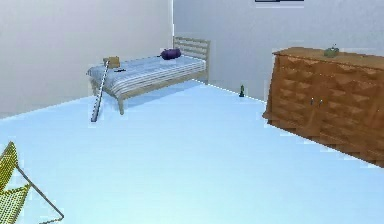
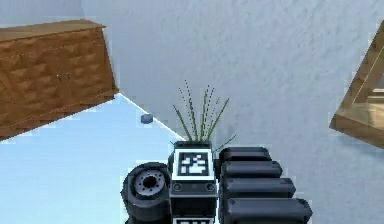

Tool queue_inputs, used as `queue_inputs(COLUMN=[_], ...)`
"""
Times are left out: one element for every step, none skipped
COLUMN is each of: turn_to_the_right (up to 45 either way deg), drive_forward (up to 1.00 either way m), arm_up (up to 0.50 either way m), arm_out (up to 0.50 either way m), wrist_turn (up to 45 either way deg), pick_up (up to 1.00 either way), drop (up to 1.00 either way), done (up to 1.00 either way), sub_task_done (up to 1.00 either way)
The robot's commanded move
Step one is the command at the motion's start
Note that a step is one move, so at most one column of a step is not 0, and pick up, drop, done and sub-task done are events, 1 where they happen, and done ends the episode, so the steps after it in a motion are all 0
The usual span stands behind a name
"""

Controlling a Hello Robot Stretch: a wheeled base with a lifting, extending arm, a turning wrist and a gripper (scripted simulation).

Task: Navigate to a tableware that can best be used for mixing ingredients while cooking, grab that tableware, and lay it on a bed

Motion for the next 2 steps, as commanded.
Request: queue_inputs(turn_to_the_right=[0.0,0.0], drive_forward=[1.0,1.0], arm_up=[0.0,0.0], arm_out=[0.0,0.0], wrist_turn=[0.0,0.0], pick_up=[0.0,0.0], drop=[0.0,0.0], done=[0.0,0.0], sub_task_done=[0.0,0.0])
